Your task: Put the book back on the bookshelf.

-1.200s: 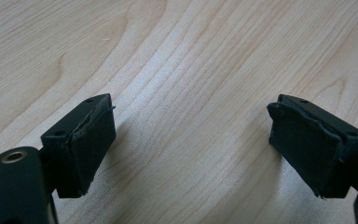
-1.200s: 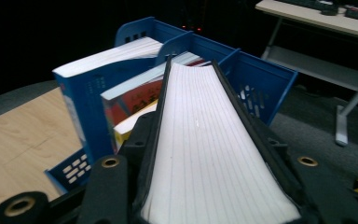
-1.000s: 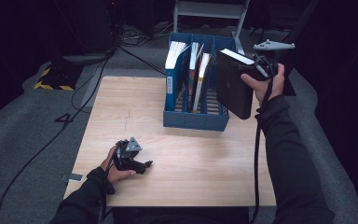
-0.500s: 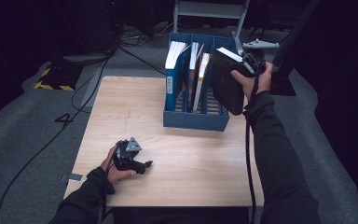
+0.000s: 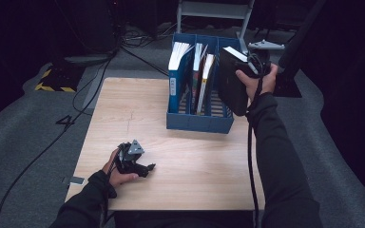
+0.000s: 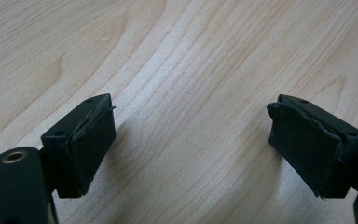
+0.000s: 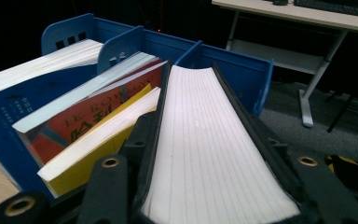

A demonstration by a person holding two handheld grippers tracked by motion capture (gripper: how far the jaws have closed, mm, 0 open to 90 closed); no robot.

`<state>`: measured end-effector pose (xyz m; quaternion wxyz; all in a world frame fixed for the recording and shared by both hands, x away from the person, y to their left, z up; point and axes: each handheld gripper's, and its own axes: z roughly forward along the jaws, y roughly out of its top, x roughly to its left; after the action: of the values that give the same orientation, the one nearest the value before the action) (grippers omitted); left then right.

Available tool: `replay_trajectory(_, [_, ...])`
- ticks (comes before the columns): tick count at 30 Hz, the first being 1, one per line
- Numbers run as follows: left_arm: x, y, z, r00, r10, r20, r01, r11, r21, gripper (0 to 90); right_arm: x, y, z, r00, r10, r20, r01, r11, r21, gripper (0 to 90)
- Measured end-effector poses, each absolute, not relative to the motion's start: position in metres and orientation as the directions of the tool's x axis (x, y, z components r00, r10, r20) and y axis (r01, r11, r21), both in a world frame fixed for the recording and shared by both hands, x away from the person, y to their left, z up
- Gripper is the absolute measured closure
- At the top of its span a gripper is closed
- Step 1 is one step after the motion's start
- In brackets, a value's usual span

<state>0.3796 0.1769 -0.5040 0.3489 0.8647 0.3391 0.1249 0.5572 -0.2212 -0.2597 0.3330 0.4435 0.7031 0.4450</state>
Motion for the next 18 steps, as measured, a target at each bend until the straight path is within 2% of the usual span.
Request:
replay_trajectory(10, [0.38,0.176,-0.504,0.74,0.673,-0.018,0.498,-0.529,0.687,14.5,0.568,-0.214,-0.264,-0.361,0.93,-0.071,0.334,0.2,0.921,53.1])
replay_trajectory(18, [0.38,0.177,-0.504,0.742,0.67,-0.019,0.496,-0.531,0.687,14.5,0.59,-0.206,-0.275,-0.298,0.954,-0.038,0.346,0.145,0.927,53.1])
